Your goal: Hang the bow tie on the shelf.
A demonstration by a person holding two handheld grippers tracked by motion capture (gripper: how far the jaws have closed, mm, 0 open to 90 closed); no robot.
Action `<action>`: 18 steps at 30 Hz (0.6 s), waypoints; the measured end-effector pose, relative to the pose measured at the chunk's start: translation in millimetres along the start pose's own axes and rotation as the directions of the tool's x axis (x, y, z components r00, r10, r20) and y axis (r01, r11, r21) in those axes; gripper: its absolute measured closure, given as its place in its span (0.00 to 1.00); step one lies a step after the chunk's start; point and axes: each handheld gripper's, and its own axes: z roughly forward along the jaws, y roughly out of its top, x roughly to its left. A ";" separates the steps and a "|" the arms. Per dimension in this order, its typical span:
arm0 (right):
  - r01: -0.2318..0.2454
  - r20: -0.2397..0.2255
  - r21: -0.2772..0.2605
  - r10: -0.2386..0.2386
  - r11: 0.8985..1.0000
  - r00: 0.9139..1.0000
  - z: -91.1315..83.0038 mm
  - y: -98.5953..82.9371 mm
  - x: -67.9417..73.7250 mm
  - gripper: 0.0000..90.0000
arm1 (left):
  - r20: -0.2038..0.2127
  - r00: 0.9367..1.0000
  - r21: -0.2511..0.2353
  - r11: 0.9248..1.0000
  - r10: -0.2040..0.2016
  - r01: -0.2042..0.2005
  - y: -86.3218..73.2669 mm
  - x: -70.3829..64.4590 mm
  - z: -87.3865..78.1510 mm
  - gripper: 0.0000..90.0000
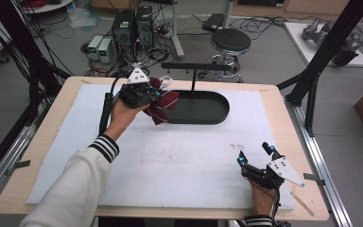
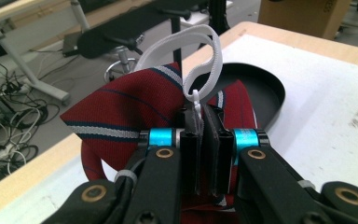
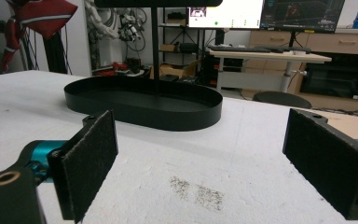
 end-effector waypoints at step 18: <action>-0.003 0.007 0.005 0.003 1.000 1.000 0.7 0.2 -0.3 0.10 | -0.051 0.999 -0.047 0.999 -0.006 0.004 21.7 10.1 11.8 0.95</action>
